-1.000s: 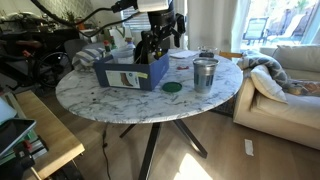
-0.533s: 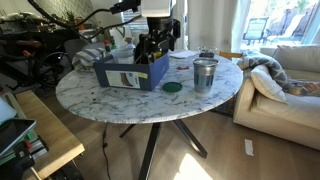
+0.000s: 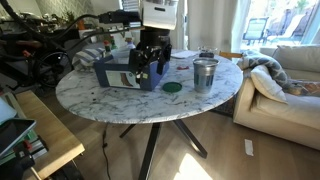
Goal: Place the green lid in the plastic cup
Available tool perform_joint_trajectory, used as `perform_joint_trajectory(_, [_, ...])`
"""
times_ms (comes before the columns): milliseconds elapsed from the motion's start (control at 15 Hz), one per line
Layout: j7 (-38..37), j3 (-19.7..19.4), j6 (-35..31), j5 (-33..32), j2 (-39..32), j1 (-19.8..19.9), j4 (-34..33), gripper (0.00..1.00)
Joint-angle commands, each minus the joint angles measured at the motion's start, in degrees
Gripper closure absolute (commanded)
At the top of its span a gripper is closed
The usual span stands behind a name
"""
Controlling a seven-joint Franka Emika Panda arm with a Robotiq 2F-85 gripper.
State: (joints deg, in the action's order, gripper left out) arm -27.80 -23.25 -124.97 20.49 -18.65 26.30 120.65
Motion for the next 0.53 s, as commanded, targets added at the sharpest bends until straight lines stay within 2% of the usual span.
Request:
perform_joint_trajectory(0, [5.6,0.7,-13.3,3.1,-5.5,0.8,-2.5,0.00])
perform_joint_trajectory(133, [8.4,4.6,-16.9,12.1,-7.0,3.0,-3.7,0.00])
perform_joint_trajectory(200, [8.4,6.4,-14.6,16.4,-7.7,4.0,-4.6,0.00])
perform_joint_trajectory(333, [7.1,6.9,-11.5,19.5,-8.9,3.9,-5.8,0.00])
perform_joint_trajectory(400, [7.0,4.9,-14.0,16.3,-7.1,1.7,-3.6,0.00])
perform_joint_trajectory(467, [7.0,5.1,-13.9,16.7,-7.5,1.5,-3.9,0.00])
